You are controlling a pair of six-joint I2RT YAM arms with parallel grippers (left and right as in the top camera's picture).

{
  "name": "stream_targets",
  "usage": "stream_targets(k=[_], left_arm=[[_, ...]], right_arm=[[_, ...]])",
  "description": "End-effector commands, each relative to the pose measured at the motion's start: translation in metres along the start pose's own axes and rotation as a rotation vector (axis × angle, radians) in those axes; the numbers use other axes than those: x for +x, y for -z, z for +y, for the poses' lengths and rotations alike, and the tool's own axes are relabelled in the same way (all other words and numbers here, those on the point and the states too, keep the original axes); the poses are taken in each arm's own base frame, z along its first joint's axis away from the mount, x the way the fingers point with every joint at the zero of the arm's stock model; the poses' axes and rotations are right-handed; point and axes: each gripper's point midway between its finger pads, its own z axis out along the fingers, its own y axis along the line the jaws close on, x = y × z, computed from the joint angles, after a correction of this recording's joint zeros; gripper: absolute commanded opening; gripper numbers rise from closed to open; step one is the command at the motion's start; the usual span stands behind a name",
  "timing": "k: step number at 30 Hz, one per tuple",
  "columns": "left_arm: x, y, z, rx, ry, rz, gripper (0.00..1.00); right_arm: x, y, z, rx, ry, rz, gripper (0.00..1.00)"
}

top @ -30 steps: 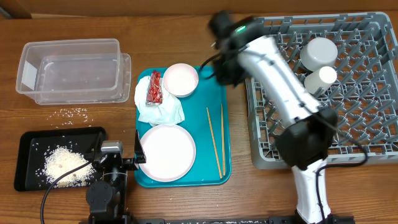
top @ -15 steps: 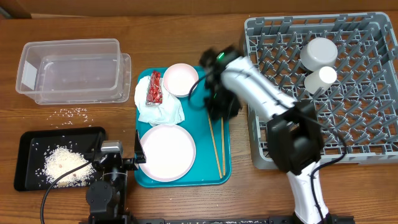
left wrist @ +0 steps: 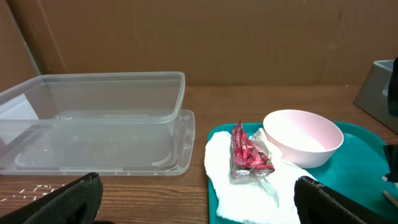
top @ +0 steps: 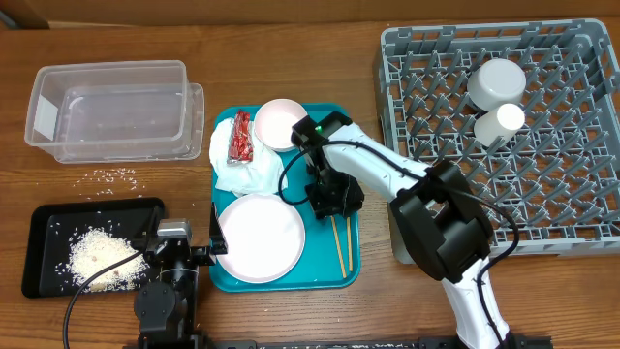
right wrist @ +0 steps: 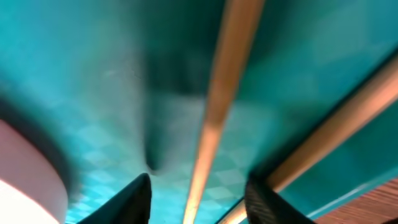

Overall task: Sort waste into correct bins and load items into the dishwasher
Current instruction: 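Lower the right gripper onto a wooden chopstick and grasp it, then carry the chopstick to the rack's upper left and set it in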

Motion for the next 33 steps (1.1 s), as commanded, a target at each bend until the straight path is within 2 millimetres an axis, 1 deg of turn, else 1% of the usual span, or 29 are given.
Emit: stream_targets(k=[1, 3, 5, 7, 10, 11, 12, 16, 20, 22, 25, 28, 30, 33], left_arm=[[0.001, 0.0, -0.002, 0.006, -0.02, -0.002, 1.0], [0.001, 0.0, -0.002, 0.006, -0.019, -0.002, 1.0], [0.001, 0.0, -0.002, 0.006, -0.02, -0.002, 1.0], [0.001, 0.0, -0.002, 0.006, -0.019, -0.002, 1.0], [0.001, 0.0, -0.002, 0.006, -0.02, -0.002, 1.0], [0.001, 0.0, -0.002, 0.006, -0.02, -0.002, 1.0], [0.001, 0.0, -0.002, 0.006, -0.02, -0.002, 1.0], [0.001, 0.0, -0.002, 0.006, -0.019, -0.002, 1.0], [0.001, 0.0, -0.002, 0.006, -0.02, -0.002, 1.0], [0.001, 0.0, -0.002, 0.006, -0.02, -0.002, 1.0], [0.001, 0.0, -0.002, 0.006, -0.02, -0.002, 1.0], [0.001, 0.0, -0.002, 0.006, -0.02, -0.002, 1.0], [0.001, 0.0, -0.002, 0.006, -0.02, -0.002, 1.0], [0.001, 0.0, -0.002, 0.006, -0.02, -0.002, 1.0]], right_arm=[[-0.001, -0.01, 0.0, 0.007, 0.008, -0.018, 0.52], [0.0, -0.016, -0.002, 0.011, 0.007, -0.018, 0.52], [0.001, -0.023, -0.005, 0.017, 0.005, -0.013, 0.49], [0.003, -0.029, -0.007, 0.018, -0.002, -0.008, 0.39], [0.003, -0.032, -0.011, 0.039, -0.038, -0.013, 0.12], [0.002, -0.032, -0.014, 0.055, -0.054, -0.02, 0.06], [0.001, -0.031, -0.015, 0.062, -0.061, -0.023, 0.04], [-0.002, -0.029, -0.021, 0.101, -0.1, -0.046, 0.04], [-0.007, -0.021, -0.018, 0.092, -0.117, -0.063, 0.04], [-0.012, -0.013, -0.015, 0.085, -0.126, -0.077, 0.04], [-0.017, 0.002, -0.011, 0.073, -0.123, -0.107, 0.04], [-0.025, 0.022, -0.01, 0.059, -0.123, -0.157, 0.04], [-0.029, 0.036, -0.016, 0.072, -0.132, -0.194, 0.04], [-0.033, 0.056, -0.029, 0.095, -0.158, -0.24, 0.04]])
